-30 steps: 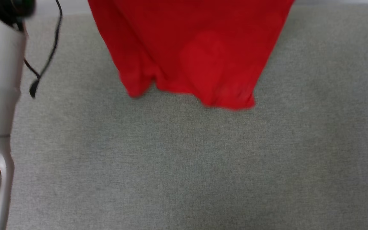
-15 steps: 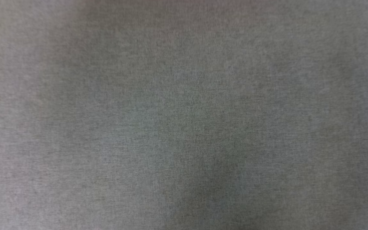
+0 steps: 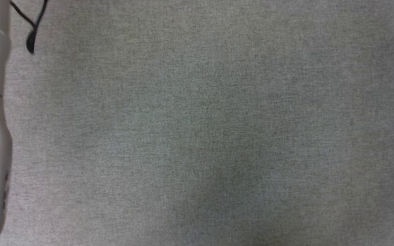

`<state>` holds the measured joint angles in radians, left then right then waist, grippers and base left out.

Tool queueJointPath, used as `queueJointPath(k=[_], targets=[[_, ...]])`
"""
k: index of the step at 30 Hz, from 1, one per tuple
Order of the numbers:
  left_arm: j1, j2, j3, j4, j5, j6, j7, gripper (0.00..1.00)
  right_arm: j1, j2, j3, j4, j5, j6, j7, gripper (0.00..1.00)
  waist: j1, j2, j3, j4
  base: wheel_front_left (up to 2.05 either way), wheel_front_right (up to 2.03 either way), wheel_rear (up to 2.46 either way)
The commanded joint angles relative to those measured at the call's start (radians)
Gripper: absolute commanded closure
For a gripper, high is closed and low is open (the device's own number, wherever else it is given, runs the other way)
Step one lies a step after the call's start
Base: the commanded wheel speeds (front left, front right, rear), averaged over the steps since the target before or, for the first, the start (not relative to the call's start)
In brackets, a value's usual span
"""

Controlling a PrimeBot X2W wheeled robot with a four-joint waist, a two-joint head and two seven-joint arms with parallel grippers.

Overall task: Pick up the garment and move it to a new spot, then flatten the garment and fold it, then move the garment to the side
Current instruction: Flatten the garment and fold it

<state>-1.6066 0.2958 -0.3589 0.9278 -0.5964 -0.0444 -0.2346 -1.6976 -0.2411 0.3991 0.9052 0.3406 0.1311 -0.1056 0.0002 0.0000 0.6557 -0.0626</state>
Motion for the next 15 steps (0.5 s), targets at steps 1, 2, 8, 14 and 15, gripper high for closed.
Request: queueJointPath(k=[1, 2, 8, 14, 15], targets=[[0.016, -0.005, 0.001, 0.007, -0.003, -0.005, -0.009, 1.0, 0.017, 0.001, 0.006, 0.003, 0.013, -0.001, -0.006, 1.0, -0.0002, 0.0, -0.002, 0.001, 0.0, 0.0, 0.0], [0.034, -0.008, 0.001, 0.017, -0.007, -0.011, -0.013, 1.0, 0.036, 0.002, 0.017, 0.006, 0.027, -0.001, -0.012, 1.0, -0.0002, 0.0, -0.005, 0.003, 0.0, 0.0, 0.0], [0.217, -0.016, 0.021, 0.025, -0.03, -0.038, -0.029, 1.0, 0.219, -0.01, 0.085, -0.021, 0.108, -0.001, -0.04, 1.0, -0.0002, 0.0, -0.068, 0.005, 0.0, 0.0, 0.0], [0.546, -0.017, 0.084, -0.143, -0.025, -0.026, -0.032, 1.0, 0.513, -0.043, 0.11, -0.088, 0.19, -0.001, -0.07, 1.0, -0.0002, 0.0, -0.186, 0.014, 0.0, 0.0, 0.0], [0.608, -0.019, 0.1, -0.184, -0.026, -0.021, -0.032, 1.0, 0.566, -0.048, 0.107, -0.104, 0.2, -0.001, -0.072, 1.0, -0.0002, 0.0, -0.206, 0.014, 0.0, 0.0, 0.0]])
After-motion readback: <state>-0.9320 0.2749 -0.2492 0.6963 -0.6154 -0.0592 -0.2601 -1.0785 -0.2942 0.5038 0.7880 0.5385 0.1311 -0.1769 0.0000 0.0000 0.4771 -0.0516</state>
